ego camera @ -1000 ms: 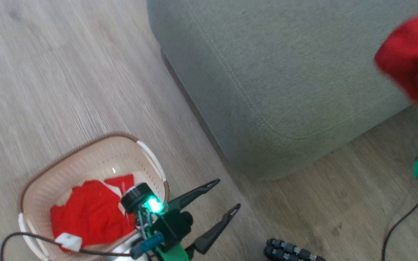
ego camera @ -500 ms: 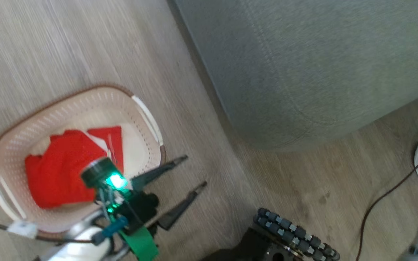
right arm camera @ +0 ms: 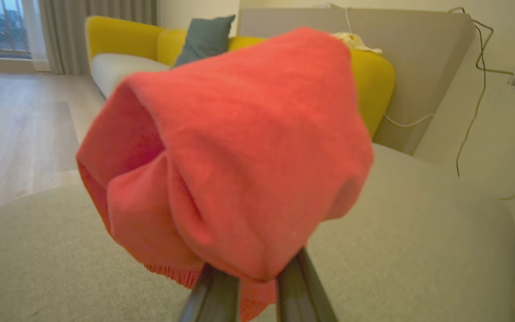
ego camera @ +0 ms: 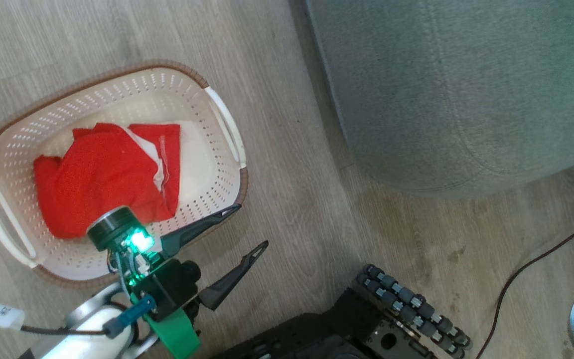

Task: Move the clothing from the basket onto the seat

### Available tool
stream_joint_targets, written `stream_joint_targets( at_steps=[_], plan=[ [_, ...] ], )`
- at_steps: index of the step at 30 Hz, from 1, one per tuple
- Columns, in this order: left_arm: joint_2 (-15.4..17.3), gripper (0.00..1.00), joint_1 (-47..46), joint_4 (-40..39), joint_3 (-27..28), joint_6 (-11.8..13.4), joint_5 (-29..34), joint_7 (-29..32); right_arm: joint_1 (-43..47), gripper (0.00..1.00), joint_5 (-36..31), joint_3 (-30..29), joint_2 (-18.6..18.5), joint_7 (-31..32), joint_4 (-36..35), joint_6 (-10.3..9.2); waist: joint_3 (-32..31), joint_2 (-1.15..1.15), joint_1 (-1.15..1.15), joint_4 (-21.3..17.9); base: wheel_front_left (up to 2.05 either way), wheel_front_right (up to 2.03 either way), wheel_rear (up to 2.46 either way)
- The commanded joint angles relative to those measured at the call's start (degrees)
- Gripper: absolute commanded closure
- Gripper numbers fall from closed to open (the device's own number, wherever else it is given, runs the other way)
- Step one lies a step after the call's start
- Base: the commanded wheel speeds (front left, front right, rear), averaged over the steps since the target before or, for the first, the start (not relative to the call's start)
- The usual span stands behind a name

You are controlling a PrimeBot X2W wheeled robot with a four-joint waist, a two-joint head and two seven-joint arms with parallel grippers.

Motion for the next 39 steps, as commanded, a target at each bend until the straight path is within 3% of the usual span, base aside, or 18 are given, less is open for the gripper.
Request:
stream_joint_targets(
  at_steps=[1,12,20,21,22,23,32,39],
  plan=[
    [1.2,0.0,-1.0,-2.2,1.7,-0.1,0.4,-0.3,-1.2,1.0,-0.3,-0.6,-1.9,-0.3,-0.4,-0.01,0.8,0.0,0.0,0.7,0.0,0.0,0.0],
    [2.0,0.0,-1.6,-2.8,2.0,-0.1,1.1,-0.3,-9.1,1.0,-5.2,-0.6,-3.1,0.0,19.0,-0.01,3.6,0.0,0.0,1.8,0.0,0.0,0.0],
    [1.2,0.0,-2.5,-2.1,1.6,-0.1,0.8,-0.3,-10.0,1.0,-7.9,-2.0,-3.6,-0.2,24.5,-0.01,3.0,0.0,0.0,2.6,0.0,0.0,0.0],
    [1.1,0.0,-2.6,-1.9,1.7,-0.1,0.8,-0.3,-10.1,0.56,-8.3,-2.2,-3.8,-0.2,24.6,-0.01,2.8,0.0,0.0,2.6,0.0,0.0,0.0],
    [1.0,0.0,-2.6,-1.8,1.6,-0.1,0.8,-0.3,-10.1,0.06,-8.6,-2.5,-4.0,-0.3,24.3,-0.01,2.5,0.0,0.0,2.6,0.0,0.0,0.0],
    [0.9,0.0,-2.7,-1.7,1.6,-0.1,0.8,-0.3,-10.1,0.0,-8.7,-2.7,-3.8,-0.3,24.1,-0.01,2.2,0.0,0.0,2.6,0.0,0.0,0.0],
    [-2.2,0.0,-3.4,0.3,-0.5,-0.1,1.5,-0.3,-6.6,0.0,-9.2,-0.8,-4.5,-0.3,23.0,-0.01,-3.3,0.0,0.0,3.0,0.0,0.0,0.0],
    [-6.6,0.0,-3.4,2.6,-0.6,-0.1,0.3,-0.3,-1.5,0.0,-7.6,4.6,-6.9,-0.3,21.7,-0.01,-9.5,0.0,0.0,3.4,0.0,0.0,0.0]
  ],
)
